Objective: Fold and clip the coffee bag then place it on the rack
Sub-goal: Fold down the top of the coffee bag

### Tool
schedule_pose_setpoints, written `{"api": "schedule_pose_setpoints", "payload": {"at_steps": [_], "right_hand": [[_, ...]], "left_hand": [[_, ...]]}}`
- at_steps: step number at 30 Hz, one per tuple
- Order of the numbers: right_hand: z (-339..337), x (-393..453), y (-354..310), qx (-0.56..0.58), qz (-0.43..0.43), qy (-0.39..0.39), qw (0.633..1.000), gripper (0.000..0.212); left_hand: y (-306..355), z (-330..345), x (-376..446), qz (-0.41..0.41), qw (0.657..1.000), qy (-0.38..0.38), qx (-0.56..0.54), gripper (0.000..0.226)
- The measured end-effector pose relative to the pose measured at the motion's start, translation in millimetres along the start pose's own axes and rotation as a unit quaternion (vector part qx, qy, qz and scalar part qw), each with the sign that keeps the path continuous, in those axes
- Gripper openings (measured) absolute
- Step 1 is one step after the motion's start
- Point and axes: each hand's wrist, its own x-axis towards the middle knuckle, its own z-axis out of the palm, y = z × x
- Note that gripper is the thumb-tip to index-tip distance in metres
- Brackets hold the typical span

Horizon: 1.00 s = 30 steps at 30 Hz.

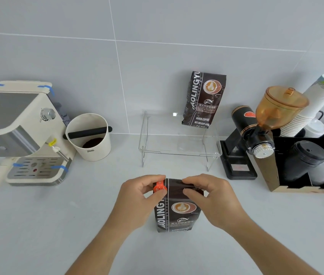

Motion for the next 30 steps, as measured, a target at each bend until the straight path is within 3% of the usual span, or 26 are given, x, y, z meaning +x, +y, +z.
{"api": "schedule_pose_setpoints", "payload": {"at_steps": [4, 10, 15, 18, 23, 30], "right_hand": [[-1, 3, -1, -0.041, -0.021, -0.015, 0.999, 0.015], [-5, 3, 0, -0.018, -0.041, -0.03, 0.999, 0.024], [-5, 9, 0, 0.027, -0.008, -0.046, 0.999, 0.036], [-5, 8, 5, 0.052, 0.034, -0.051, 0.997, 0.034], [-2, 8, 5, 0.153, 0.069, -0.014, 0.986, 0.03], [-3, 8, 10, 0.091, 0.058, -0.062, 0.992, 0.042]], "left_hand": [[-3, -3, 2, 0.044, 0.997, 0.001, 0.057, 0.033], [-5, -10, 7, 0.08, 0.991, -0.02, 0.104, 0.019], [-8, -9, 10, 0.017, 0.997, -0.058, 0.039, 0.019], [-12, -10, 12, 0.002, 0.997, -0.067, -0.025, 0.002], [-19, -6, 10, -0.009, 0.993, -0.033, -0.111, 0.028], [-17, 2, 11, -0.051, 0.991, -0.004, -0.122, 0.026]]}}
